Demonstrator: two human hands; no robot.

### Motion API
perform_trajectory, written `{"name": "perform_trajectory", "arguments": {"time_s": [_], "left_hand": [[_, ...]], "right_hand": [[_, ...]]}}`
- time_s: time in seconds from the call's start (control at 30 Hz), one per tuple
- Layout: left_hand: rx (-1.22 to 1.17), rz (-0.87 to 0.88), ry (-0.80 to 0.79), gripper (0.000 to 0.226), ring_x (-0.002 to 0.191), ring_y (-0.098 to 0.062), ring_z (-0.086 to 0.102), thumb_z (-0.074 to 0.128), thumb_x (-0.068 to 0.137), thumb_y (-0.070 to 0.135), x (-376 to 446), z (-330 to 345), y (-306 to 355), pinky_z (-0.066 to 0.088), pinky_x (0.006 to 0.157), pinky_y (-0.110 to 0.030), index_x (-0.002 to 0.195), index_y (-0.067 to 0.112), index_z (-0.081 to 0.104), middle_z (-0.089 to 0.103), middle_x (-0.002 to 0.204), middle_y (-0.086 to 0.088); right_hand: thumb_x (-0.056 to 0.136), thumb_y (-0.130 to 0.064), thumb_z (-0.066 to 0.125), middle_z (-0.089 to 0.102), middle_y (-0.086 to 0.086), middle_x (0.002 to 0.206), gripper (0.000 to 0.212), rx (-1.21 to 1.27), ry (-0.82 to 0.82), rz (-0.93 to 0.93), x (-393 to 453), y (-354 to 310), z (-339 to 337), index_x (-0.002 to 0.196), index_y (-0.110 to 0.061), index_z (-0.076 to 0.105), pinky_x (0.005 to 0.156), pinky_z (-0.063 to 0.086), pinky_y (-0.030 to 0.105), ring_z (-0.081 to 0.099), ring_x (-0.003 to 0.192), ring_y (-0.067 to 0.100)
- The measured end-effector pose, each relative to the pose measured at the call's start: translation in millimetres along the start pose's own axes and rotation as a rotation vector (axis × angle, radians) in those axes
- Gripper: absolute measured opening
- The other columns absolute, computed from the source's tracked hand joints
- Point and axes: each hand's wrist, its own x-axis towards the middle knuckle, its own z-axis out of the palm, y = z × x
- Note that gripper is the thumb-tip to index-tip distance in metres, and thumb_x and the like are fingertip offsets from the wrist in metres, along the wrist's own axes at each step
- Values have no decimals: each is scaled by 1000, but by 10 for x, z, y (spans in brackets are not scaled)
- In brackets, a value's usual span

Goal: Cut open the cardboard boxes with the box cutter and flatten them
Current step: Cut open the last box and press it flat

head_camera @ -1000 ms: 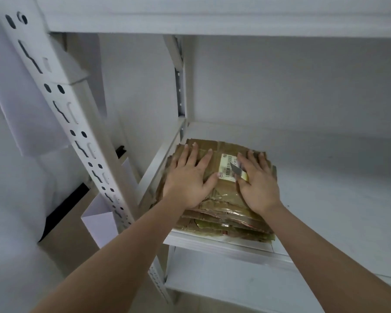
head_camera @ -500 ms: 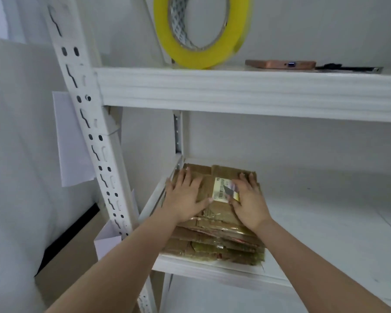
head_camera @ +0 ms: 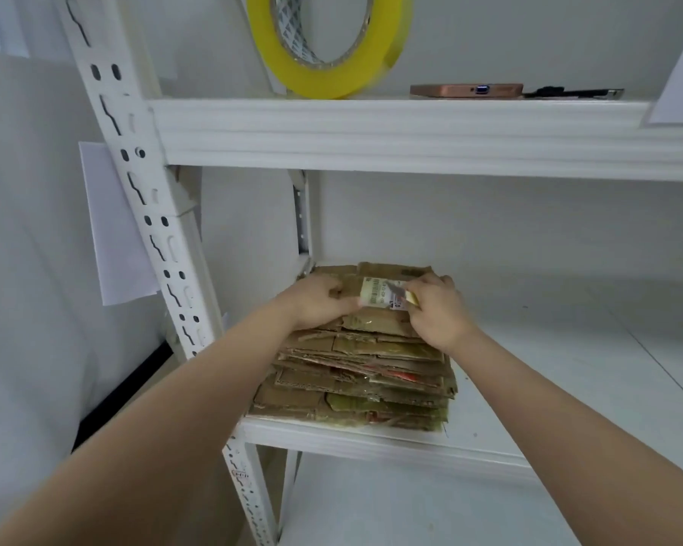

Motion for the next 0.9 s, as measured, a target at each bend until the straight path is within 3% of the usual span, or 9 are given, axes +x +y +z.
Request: {"name": "perform_trajectory", "arguments": {"time_s": [0.07, 0.13, 0.23, 0.4, 0.7, 0.9], "left_hand": [[59, 22, -102, 79, 140, -22, 30, 55, 84, 63, -71, -55, -61, 25, 113, -37, 148, 21, 33, 30, 155, -1], [47, 50, -97, 78, 138, -20, 33, 59, 83, 60, -120, -58, -134, 27, 112, -34, 147, 22, 35, 33, 153, 0], [40, 116, 33, 71, 134, -20, 38, 55, 85, 59, -141, -21, -156, 30, 111, -36, 144, 21, 41, 40, 148, -1], [194, 156, 238, 64, 133, -23, 38, 40, 90, 64, -182, 35, -122, 26, 110, -53, 137, 22, 48, 45, 144, -5], [225, 189, 462, 48, 132, -25, 40, 39, 97, 48, -275, 157, 58, 17, 114, -55, 134, 21, 51, 49, 139, -7], [175, 323, 586, 42, 128, -26, 44, 45, 96, 39, -231, 327, 494, 16, 112, -54, 132, 19, 56, 54, 135, -7]], "right_hand": [[95, -17, 46, 46, 5, 136, 39, -62, -66, -17, -53, 7, 30, 134, -22, 50, 99, 36, 40, 37, 125, 28], [95, -17, 46, 44, 4, 139, 40, -76, -72, -16, -107, 14, 85, 134, -23, 48, 100, 37, 40, 37, 127, 27], [95, -17, 46, 44, 3, 139, 39, -34, -18, 0, -153, 9, 111, 133, -23, 48, 100, 38, 38, 37, 127, 27], [91, -13, 49, 47, 5, 135, 41, -10, 93, -20, -150, -34, 11, 131, -20, 51, 99, 35, 36, 37, 123, 27], [90, -10, 53, 47, 10, 132, 41, 56, 241, 24, -346, 42, -73, 131, -14, 50, 99, 37, 34, 38, 122, 27], [94, -14, 50, 50, 10, 127, 34, 73, 309, 129, -615, 310, -130, 128, -12, 52, 93, 40, 35, 43, 119, 27]]}}
